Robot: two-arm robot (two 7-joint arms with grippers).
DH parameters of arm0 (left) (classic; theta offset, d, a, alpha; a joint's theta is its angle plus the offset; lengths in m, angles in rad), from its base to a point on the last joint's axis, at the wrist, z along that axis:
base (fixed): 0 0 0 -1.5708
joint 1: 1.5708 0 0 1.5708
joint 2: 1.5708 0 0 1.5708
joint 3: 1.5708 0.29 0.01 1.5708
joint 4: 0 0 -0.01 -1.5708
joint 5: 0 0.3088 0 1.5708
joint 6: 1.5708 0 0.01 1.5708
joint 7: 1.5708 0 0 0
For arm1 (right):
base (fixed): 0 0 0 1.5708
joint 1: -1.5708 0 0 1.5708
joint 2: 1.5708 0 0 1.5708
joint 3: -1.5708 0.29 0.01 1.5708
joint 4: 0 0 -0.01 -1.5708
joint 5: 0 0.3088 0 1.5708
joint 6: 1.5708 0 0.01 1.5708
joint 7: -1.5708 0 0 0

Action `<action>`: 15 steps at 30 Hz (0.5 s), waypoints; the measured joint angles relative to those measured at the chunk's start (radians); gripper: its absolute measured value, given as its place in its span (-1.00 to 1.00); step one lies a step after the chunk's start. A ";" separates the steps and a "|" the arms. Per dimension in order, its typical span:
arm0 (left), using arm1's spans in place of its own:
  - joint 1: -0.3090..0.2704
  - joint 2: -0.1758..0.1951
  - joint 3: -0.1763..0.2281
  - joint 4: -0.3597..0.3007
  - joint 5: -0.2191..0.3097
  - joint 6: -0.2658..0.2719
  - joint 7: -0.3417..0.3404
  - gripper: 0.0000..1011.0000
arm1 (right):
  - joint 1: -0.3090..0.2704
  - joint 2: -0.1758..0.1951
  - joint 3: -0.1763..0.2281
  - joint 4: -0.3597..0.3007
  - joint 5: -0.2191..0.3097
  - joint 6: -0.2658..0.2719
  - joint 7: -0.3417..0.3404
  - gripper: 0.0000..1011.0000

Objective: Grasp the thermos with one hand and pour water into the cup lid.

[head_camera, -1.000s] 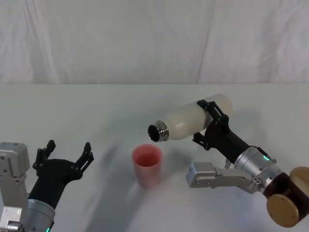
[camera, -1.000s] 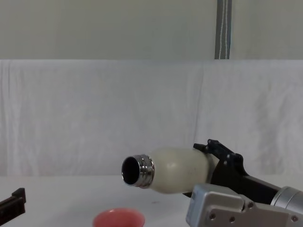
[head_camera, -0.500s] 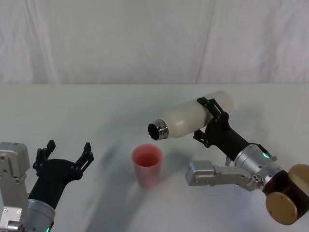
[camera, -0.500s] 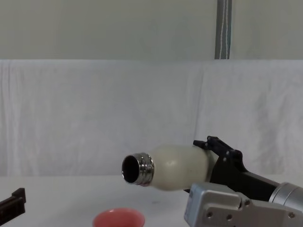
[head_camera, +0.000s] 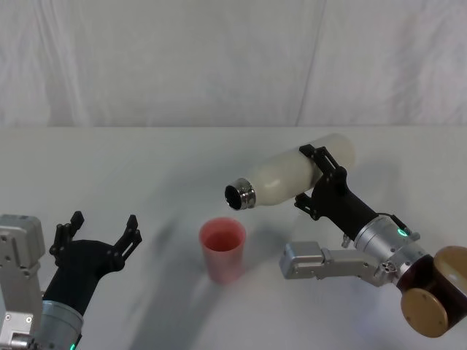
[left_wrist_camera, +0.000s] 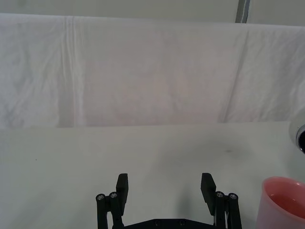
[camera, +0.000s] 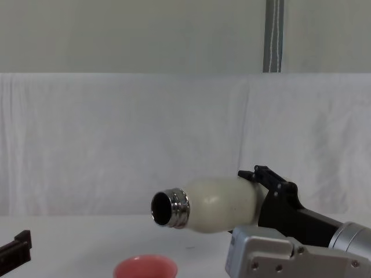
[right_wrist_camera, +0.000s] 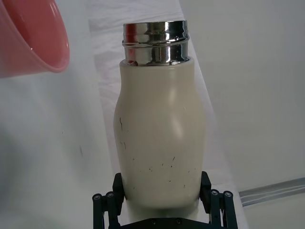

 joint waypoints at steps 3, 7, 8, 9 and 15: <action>0.000 0.000 0.000 0.000 0.000 0.000 0.000 0.98 | 0.002 0.004 -0.004 0.001 -0.007 0.001 -0.005 0.88; 0.000 0.000 0.000 0.000 0.000 0.000 0.000 0.98 | 0.003 0.007 -0.007 0.003 -0.012 0.001 -0.010 0.88; 0.000 0.000 0.000 0.000 0.000 0.000 0.000 0.98 | 0.004 0.008 -0.008 0.004 -0.014 0.000 -0.012 0.89; 0.000 0.000 0.000 0.000 0.000 0.000 0.000 0.98 | 0.004 0.008 -0.008 0.004 -0.014 0.000 -0.012 0.89; 0.000 0.000 0.000 0.000 0.000 0.000 0.000 0.98 | 0.005 0.014 -0.011 0.006 -0.022 0.001 -0.021 0.88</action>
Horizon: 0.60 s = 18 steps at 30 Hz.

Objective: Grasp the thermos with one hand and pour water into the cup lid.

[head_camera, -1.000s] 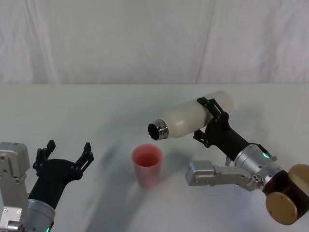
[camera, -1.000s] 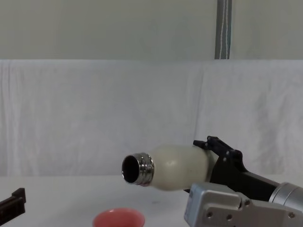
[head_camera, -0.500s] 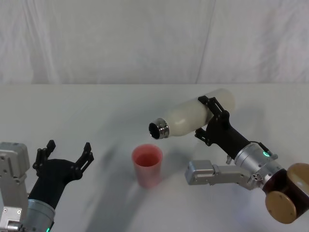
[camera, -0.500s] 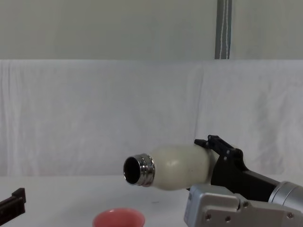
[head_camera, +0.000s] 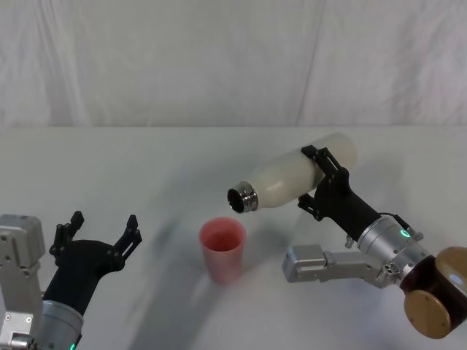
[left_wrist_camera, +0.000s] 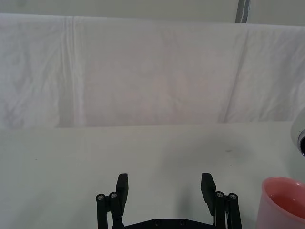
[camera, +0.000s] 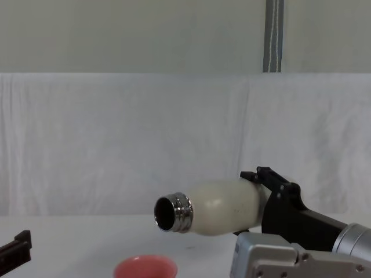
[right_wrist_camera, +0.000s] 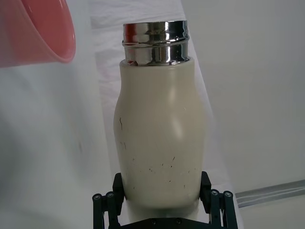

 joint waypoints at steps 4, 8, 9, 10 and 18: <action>0.000 0.000 0.000 0.000 0.000 0.000 0.000 0.98 | 0.003 0.003 -0.004 0.003 -0.009 0.001 -0.009 0.88; 0.000 0.000 0.000 0.000 0.000 0.000 0.000 0.98 | 0.004 0.005 -0.008 0.003 -0.017 0.003 -0.015 0.88; 0.000 0.000 0.000 0.000 0.000 0.000 0.000 0.98 | 0.005 0.006 -0.008 0.004 -0.018 0.003 -0.017 0.88; 0.000 0.000 0.000 0.000 0.000 0.000 0.000 0.98 | 0.005 0.006 -0.009 0.004 -0.019 0.003 -0.018 0.88; 0.000 0.000 0.000 0.000 0.000 0.000 0.000 0.98 | 0.010 0.009 -0.018 0.007 -0.033 0.005 -0.027 0.88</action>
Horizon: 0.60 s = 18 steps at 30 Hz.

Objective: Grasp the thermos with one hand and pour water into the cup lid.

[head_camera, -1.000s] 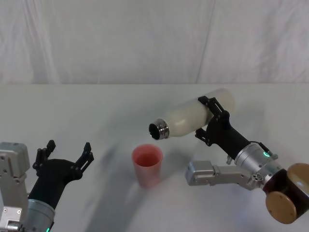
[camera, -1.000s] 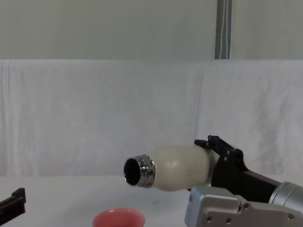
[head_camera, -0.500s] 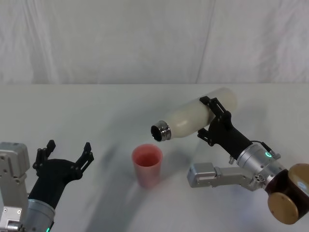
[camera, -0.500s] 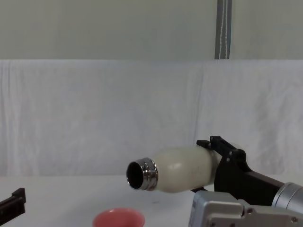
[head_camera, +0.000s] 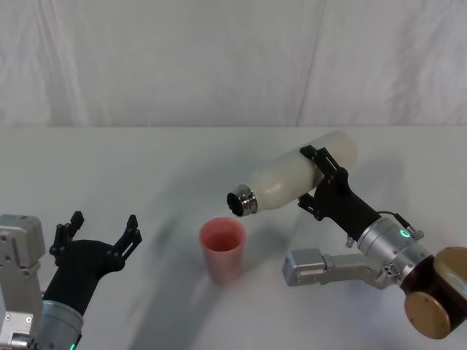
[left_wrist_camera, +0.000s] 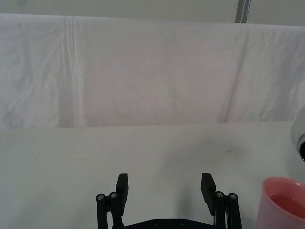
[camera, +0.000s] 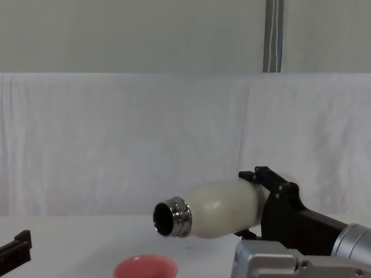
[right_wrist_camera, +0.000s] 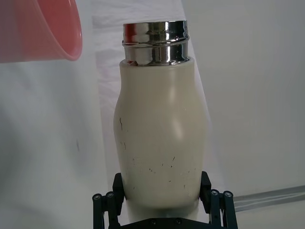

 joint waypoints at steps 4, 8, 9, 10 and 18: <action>0.000 0.000 0.000 0.000 0.000 0.000 0.000 0.98 | 0.004 0.001 -0.004 0.002 -0.006 0.001 -0.004 0.88; 0.000 0.000 0.000 0.000 0.000 0.000 0.000 0.98 | 0.007 0.001 -0.007 0.004 -0.009 0.001 -0.007 0.88; 0.000 0.000 0.000 0.000 0.000 0.000 0.000 0.98 | 0.008 0.001 -0.009 0.005 -0.010 0.001 -0.007 0.88; 0.000 0.000 0.000 0.000 0.000 0.000 0.000 0.98 | 0.008 0.001 -0.009 0.005 -0.010 0.001 -0.007 0.88; 0.000 0.000 0.000 0.000 0.000 0.000 0.000 0.98 | 0.013 0.002 -0.017 0.008 -0.018 0.001 -0.015 0.88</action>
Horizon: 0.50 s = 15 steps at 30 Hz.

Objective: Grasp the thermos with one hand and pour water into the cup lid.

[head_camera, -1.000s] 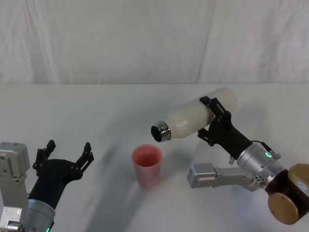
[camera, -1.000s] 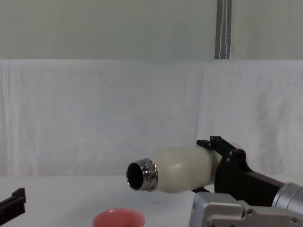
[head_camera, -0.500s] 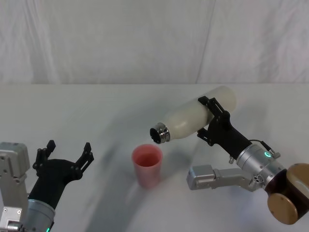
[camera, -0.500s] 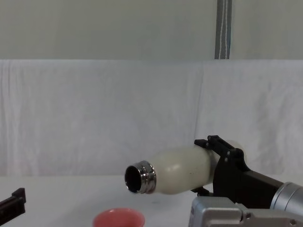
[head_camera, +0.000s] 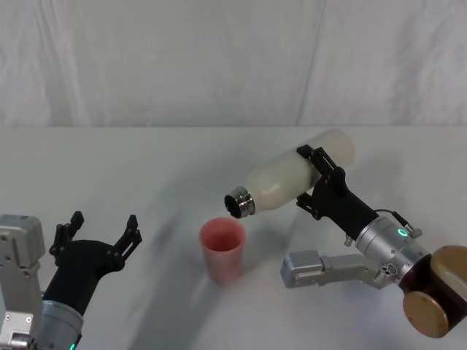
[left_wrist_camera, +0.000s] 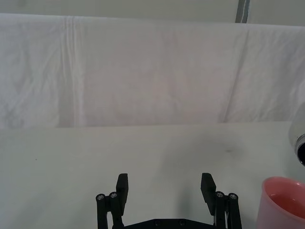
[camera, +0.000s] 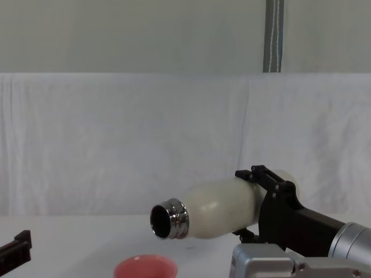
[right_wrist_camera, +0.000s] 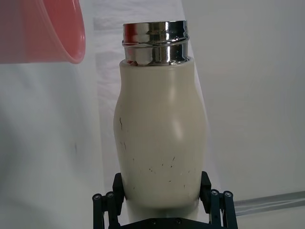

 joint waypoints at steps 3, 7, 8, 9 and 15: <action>0.000 0.000 0.000 0.000 0.000 0.000 0.000 0.98 | 0.003 0.000 -0.003 0.002 -0.003 0.001 -0.002 0.88; 0.000 0.000 0.000 0.000 0.000 0.000 0.000 0.98 | 0.005 0.002 -0.004 0.002 -0.006 0.002 -0.006 0.88; 0.000 0.000 0.000 0.000 0.000 0.000 0.000 0.98 | 0.005 0.003 -0.004 0.002 -0.006 0.003 -0.007 0.88; 0.000 0.000 0.000 0.000 0.000 0.000 0.000 0.98 | 0.005 0.003 -0.005 0.002 -0.007 0.004 -0.007 0.88; 0.000 0.000 0.000 0.000 0.000 0.000 0.000 0.98 | 0.009 0.004 -0.008 0.003 -0.011 0.005 -0.010 0.88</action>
